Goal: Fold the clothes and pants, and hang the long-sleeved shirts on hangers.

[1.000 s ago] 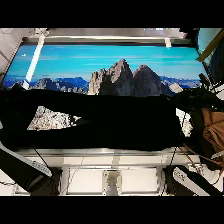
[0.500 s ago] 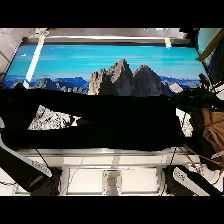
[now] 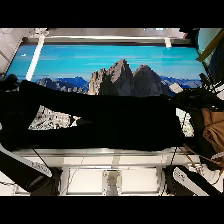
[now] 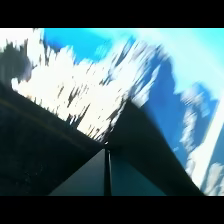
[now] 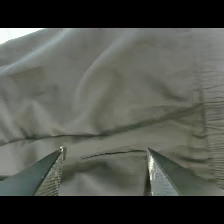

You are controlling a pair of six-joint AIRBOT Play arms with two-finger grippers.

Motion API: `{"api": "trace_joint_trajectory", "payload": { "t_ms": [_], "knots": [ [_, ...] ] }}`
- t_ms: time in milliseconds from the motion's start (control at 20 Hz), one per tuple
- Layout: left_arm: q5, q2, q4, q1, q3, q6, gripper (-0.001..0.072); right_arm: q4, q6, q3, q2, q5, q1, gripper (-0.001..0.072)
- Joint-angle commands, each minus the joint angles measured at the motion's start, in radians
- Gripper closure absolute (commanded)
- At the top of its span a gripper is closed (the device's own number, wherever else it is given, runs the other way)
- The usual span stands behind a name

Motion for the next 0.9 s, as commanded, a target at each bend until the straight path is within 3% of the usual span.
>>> {"api": "trace_joint_trajectory", "payload": {
  "t_ms": [0, 250, 550, 700, 850],
  "knots": [
    [-0.008, 0.098, 0.010, 0.007, 0.021, 0.000, 0.0699, -0.105, 0.001, 0.026, 0.014, 0.002, 0.000, 0.0162],
    [-0.163, 0.232, 0.168, 0.006, 0.021, -0.008, 0.0699, -0.236, 0.111, 0.043, -0.001, 0.009, -0.102, 0.0162],
    [-0.291, 0.454, 0.316, 0.003, 0.020, -0.034, 0.0699, -0.227, 0.009, 0.043, -0.011, -0.022, -0.157, 0.0162],
    [-0.339, 0.440, 0.423, 0.002, -0.003, -0.047, 0.0699, -0.217, 0.009, 0.043, -0.013, -0.072, -0.157, 0.0162],
    [-0.338, 0.355, 0.486, 0.002, -0.057, -0.073, 0.0699, -0.084, -0.053, 0.043, -0.048, -0.076, -0.157, 0.0163]
  ]
}}
